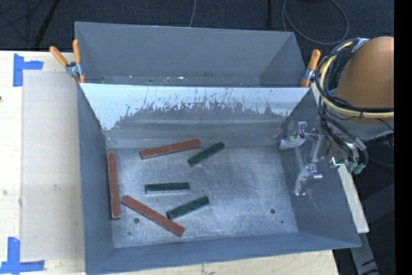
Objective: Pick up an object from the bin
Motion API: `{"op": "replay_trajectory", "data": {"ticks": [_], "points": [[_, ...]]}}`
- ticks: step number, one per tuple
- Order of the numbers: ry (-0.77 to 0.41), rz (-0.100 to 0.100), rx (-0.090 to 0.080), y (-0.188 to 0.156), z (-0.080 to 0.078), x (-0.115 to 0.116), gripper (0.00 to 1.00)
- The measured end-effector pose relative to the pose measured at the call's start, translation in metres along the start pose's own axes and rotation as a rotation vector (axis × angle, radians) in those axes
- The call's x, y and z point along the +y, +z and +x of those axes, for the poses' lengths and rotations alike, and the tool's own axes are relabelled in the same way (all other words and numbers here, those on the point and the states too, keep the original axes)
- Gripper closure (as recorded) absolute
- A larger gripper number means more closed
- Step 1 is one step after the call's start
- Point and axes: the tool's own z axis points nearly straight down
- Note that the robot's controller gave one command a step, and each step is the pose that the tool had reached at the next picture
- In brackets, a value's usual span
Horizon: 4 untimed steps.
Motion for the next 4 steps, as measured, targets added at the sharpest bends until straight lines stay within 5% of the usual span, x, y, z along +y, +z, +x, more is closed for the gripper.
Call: {"op": "replay_trajectory", "data": {"ticks": [1,2,3,4], "points": [[-0.003,0.001,-0.008,-0.004,-0.001,0.000,0.00],[-0.114,0.002,-0.012,0.063,-0.034,0.023,0.00],[-0.300,0.001,-0.008,0.073,-0.058,0.065,0.00],[-0.428,0.004,-0.012,0.099,-0.087,0.078,0.00]]}}
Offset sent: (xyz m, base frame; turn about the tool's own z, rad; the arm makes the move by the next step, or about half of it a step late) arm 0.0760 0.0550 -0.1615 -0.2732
